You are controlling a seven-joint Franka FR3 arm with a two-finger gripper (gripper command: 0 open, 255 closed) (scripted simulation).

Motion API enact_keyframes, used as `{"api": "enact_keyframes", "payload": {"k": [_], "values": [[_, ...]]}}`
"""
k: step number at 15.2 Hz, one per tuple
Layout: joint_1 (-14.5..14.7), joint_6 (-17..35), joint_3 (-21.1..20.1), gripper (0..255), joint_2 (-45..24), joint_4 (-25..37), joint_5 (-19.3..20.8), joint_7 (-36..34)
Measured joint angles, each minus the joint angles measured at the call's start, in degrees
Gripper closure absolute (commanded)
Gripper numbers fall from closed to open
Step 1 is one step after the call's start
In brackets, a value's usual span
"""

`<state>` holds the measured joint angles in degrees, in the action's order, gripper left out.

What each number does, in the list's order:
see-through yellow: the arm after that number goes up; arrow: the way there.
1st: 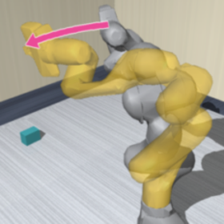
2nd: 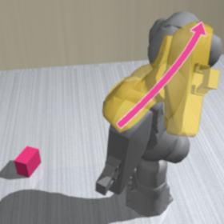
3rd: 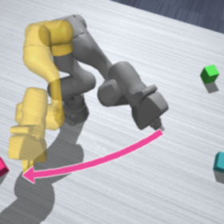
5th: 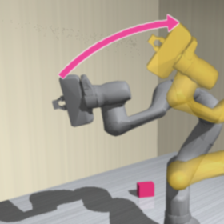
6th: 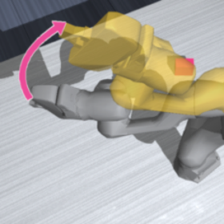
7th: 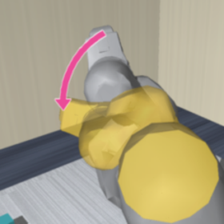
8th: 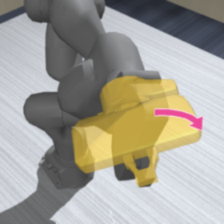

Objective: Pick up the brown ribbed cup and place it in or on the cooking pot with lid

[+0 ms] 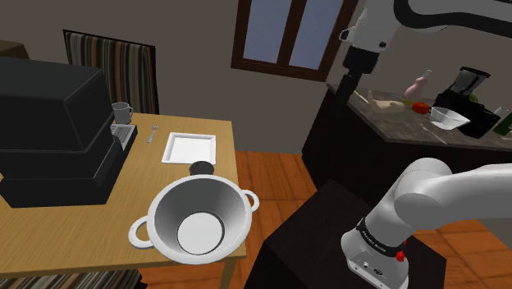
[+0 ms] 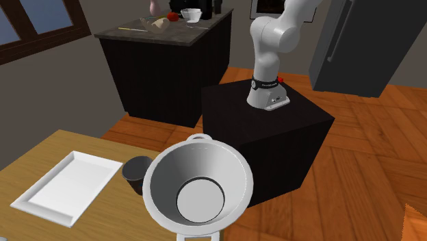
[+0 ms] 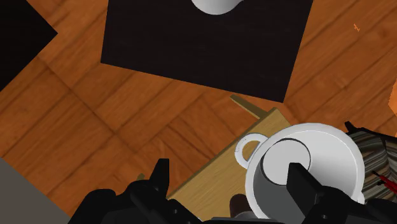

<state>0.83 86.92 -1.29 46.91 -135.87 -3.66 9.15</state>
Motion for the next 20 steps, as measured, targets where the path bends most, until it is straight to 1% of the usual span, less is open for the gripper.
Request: {"api": "enact_keyframes", "payload": {"k": [2, 5, 14, 20], "values": [[0.1, 0.8, -0.2, 0, -0.4, -0.3, -0.2, -0.1], [0.4, 5.9, -0.8, 0, -3.8, -2.2, -0.9, -0.3], [1.7, 23.2, -3.4, 0, -19.3, -3.8, -3.2, -1.2], [2.2, 33.1, -4.6, 0, -31.4, -1.5, -3.9, -1.2]]}}
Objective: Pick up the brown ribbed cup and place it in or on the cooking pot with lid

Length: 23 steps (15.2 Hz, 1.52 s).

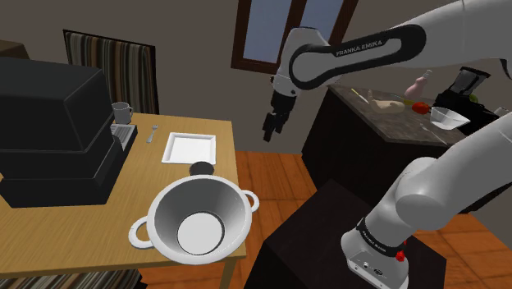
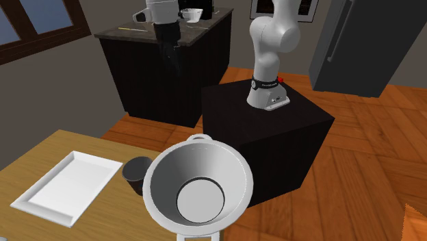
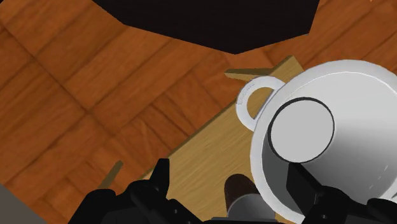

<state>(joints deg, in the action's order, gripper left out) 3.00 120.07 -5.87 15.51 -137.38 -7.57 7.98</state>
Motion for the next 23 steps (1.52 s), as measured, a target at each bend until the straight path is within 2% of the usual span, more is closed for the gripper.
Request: {"api": "enact_keyframes", "payload": {"k": [10, 16, 23], "values": [[1.3, 12.0, -1.8, 0, -22.3, 10.7, 0.4, -1.4], [2.7, 15.6, -2.2, 0, -35.9, 20.8, 1.6, -2.7], [4.5, 16.8, -1.9, 0, -52.1, 36.0, 3.0, -3.4]]}}
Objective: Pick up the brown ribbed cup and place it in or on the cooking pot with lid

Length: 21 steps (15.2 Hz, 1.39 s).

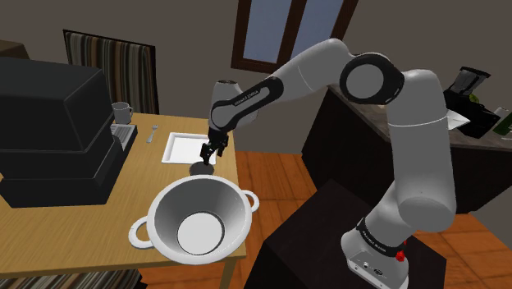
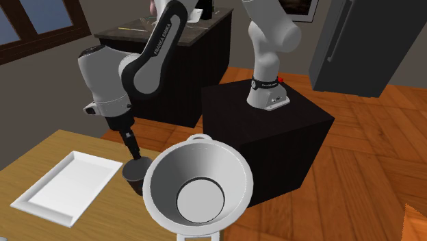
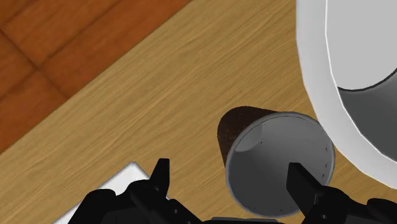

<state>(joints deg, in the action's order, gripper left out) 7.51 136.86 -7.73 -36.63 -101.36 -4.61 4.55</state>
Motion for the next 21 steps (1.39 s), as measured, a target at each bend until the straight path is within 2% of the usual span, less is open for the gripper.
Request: {"api": "enact_keyframes", "payload": {"k": [8, 15, 16, 21], "values": [[1.2, 2.8, 0.2, 0, -6.4, 3.7, 0.4, -0.6], [1.2, 3.2, 0.2, 0, -6.9, 3.8, 0.4, -0.5], [1.2, 3.2, 0.2, 255, -6.9, 3.8, 0.4, -0.5], [1.2, 3.2, 0.2, 255, -6.9, 3.9, 0.4, -0.5]]}}
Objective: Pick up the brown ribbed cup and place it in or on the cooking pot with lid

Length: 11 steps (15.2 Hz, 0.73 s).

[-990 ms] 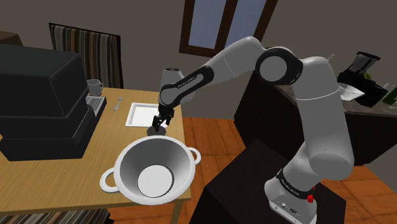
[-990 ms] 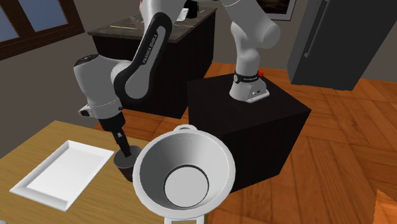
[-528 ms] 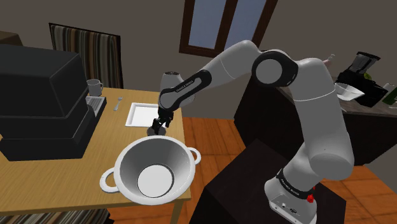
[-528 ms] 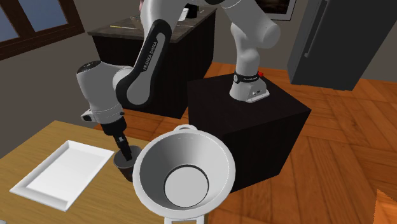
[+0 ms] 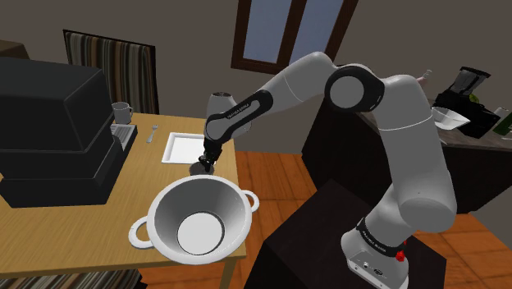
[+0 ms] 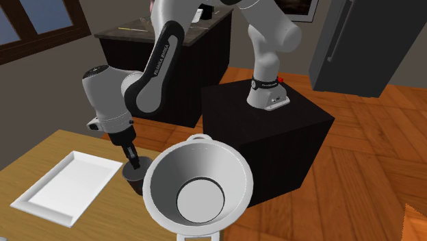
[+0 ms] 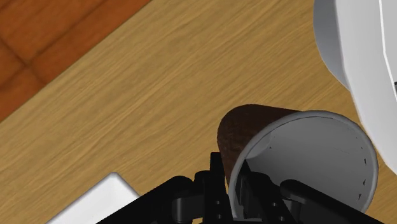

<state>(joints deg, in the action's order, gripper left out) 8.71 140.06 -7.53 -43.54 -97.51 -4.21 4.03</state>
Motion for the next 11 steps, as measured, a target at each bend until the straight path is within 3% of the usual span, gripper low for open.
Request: {"api": "enact_keyframes", "payload": {"k": [11], "values": [[-0.3, -2.0, 0.0, 255, 2.9, -1.1, -0.1, -0.2]]}}
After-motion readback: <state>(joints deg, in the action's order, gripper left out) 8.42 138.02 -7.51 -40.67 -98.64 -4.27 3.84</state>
